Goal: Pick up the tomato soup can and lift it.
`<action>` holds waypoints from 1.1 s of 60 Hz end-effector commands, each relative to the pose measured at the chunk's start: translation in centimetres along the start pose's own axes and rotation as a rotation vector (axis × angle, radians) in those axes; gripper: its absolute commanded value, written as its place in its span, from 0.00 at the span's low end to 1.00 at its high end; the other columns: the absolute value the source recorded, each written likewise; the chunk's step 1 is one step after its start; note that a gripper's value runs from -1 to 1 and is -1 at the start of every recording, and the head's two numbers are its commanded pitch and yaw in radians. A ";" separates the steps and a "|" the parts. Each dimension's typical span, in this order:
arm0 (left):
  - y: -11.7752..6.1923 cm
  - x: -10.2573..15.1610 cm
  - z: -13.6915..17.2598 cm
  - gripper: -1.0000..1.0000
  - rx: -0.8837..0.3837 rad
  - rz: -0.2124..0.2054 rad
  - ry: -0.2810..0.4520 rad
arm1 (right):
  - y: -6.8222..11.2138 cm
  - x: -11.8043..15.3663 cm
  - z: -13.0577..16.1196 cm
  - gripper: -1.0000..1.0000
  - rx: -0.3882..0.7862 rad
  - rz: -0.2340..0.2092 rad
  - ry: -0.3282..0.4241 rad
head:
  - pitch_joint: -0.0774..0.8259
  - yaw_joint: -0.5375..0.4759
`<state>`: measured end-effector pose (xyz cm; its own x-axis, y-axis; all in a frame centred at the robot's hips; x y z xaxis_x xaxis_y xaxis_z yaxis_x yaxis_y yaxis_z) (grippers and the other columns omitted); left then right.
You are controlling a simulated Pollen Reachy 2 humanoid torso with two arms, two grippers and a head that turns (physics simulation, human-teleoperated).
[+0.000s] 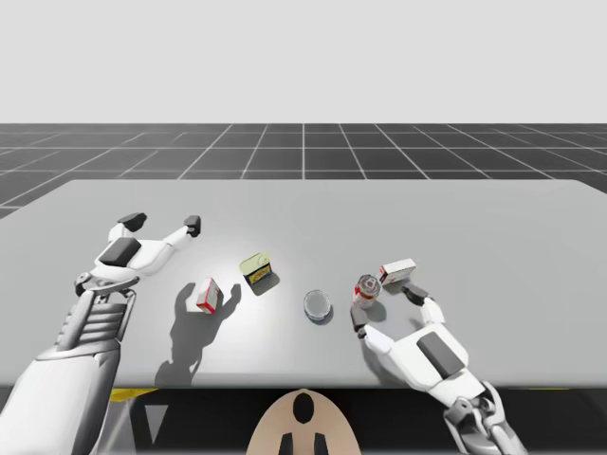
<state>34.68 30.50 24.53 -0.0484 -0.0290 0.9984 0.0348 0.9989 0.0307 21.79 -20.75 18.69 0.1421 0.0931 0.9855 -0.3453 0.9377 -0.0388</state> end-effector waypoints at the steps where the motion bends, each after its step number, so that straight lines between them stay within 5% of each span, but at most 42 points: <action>1: 0.0 0.0 0.0 0.00 0.000 -0.001 -0.001 | 1.5 -3.4 -1.2 0.00 0.012 -0.078 0.052 | 0.86 0.27; 9: 0.0 0.0 0.0 0.00 0.003 0.000 -0.001 | 1.4 -4.5 -2.8 0.00 0.011 -0.128 0.091 | 0.86 0.27; 22: 0.0 0.1 0.0 0.00 0.005 -0.002 -0.006 | 1.3 -5.2 -5.4 0.00 0.002 -0.142 0.112 | 0.87 0.28; 51: 0.0 0.2 0.1 0.00 0.009 -0.015 -0.013 | 1.6 -4.1 -8.1 0.00 -0.002 -0.096 0.106 | 0.87 0.28; 55: 0.0 0.2 0.1 0.00 0.011 -0.020 -0.015 | 1.6 -4.3 -7.9 0.00 -0.020 -0.058 0.079 | 0.87 0.28; 58: -0.1 0.2 0.1 0.00 0.011 -0.023 -0.016 | 1.5 -4.3 -7.6 0.92 -0.035 -0.064 0.077 | 0.87 0.28; 59: -0.1 0.2 0.1 0.00 0.011 -0.026 -0.016 | 1.5 -4.3 -7.6 1.00 -0.027 -0.078 0.083 | 0.87 0.28; 66: -0.2 0.1 0.1 0.00 0.010 -0.032 -0.017 | 1.3 -4.3 -7.5 1.00 -0.031 -0.086 0.084 | 0.86 0.28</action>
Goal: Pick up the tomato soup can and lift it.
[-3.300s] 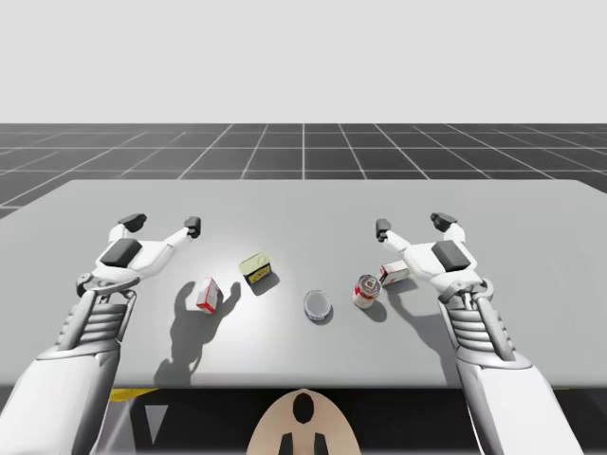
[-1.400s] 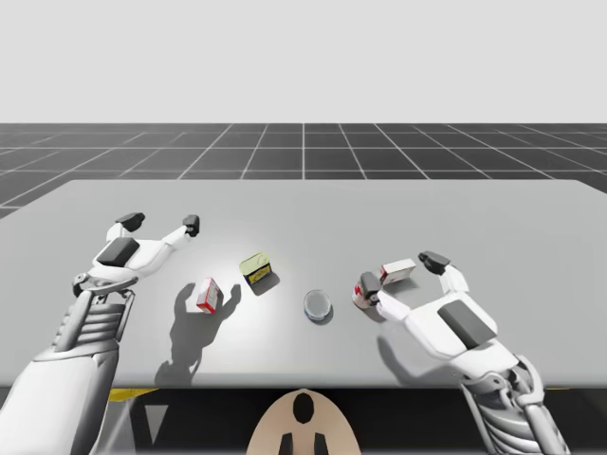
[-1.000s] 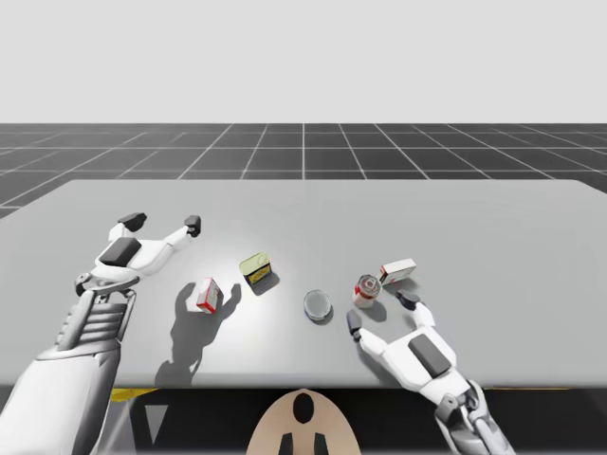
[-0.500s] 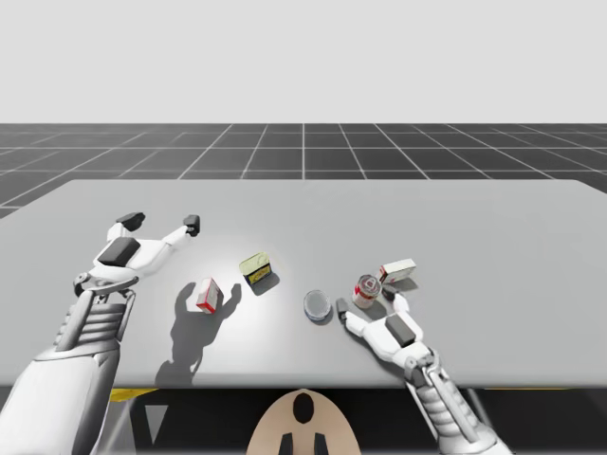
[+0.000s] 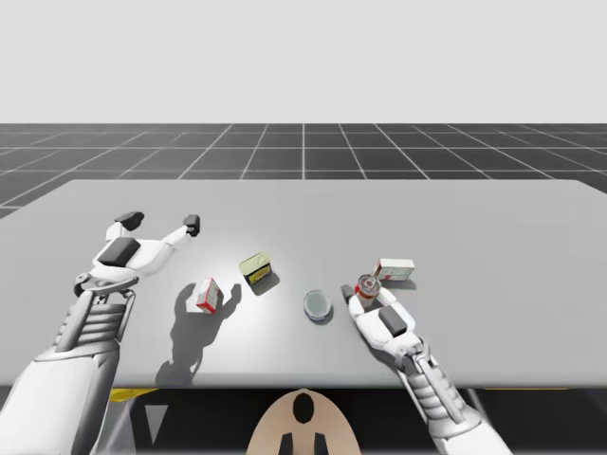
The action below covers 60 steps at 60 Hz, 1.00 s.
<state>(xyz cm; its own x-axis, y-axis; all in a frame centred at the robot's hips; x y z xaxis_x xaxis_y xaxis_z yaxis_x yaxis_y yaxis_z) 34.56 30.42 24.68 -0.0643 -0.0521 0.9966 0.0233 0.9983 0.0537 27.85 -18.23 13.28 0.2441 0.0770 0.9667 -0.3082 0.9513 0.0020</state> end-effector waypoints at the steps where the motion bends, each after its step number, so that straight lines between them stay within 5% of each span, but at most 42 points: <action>1: -0.1 0.0 0.0 0.00 0.000 -0.009 -0.002 | 0.9 -0.1 -0.1 1.00 0.002 -0.038 -0.009 | 0.86 0.28; 11: -0.2 -0.1 0.0 0.00 0.003 -0.011 -0.002 | 0.8 -0.2 0.0 1.00 0.007 -0.044 -0.010 | 0.77 0.28; 30: -0.2 0.0 0.1 0.00 0.008 -0.009 -0.004 | 0.9 -0.5 0.0 1.00 0.007 -0.037 -0.015 | 0.44 0.29; 39: -0.1 0.1 0.1 0.00 0.010 -0.005 -0.004 | 1.1 0.1 0.3 1.00 0.009 -0.029 -0.032 | 0.38 0.27; 60: 0.2 0.2 0.2 0.00 0.016 0.003 -0.009 | 2.0 9.8 4.2 1.00 0.035 0.050 -0.235 | 0.37 0.26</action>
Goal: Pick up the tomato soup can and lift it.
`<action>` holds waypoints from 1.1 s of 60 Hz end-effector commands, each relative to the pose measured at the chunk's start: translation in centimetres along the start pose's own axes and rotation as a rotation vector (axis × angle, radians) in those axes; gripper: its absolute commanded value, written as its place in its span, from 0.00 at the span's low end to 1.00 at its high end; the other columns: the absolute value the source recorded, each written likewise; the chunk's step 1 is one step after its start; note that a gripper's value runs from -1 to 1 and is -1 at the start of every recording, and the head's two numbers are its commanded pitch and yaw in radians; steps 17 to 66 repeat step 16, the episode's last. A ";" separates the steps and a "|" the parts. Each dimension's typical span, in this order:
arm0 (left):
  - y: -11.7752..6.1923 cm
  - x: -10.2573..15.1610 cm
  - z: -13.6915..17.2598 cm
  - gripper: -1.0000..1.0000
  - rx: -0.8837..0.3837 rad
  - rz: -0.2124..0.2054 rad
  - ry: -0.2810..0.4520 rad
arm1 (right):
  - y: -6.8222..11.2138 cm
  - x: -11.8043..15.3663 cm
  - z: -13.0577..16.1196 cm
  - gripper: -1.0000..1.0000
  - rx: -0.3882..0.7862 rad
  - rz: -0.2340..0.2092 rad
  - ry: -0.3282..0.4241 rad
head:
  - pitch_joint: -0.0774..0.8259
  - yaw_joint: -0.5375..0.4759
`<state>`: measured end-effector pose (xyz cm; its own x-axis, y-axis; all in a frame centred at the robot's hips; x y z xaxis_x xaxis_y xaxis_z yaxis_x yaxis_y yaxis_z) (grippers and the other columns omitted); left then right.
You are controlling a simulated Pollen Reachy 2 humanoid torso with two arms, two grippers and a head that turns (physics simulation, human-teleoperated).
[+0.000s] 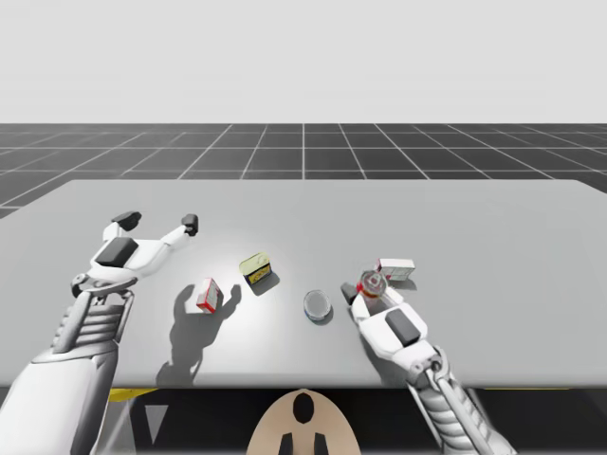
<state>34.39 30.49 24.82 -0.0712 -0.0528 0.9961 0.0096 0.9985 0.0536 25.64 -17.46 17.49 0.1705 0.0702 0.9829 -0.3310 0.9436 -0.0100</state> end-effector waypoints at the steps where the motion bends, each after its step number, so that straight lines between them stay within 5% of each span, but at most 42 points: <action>1: 0.1 0.1 0.0 0.00 0.002 0.004 -0.002 | 0.4 7.5 1.2 1.00 0.011 0.044 -0.188 | 0.37 0.26; 16: 0.2 0.2 0.0 0.00 0.004 0.011 -0.002 | -0.1 15.5 2.9 1.00 -0.028 0.116 -0.382 | 0.35 0.26; 66: 0.2 0.2 0.0 0.00 0.004 0.011 -0.002 | -0.1 15.5 2.9 1.00 -0.028 0.116 -0.382 | 0.35 0.26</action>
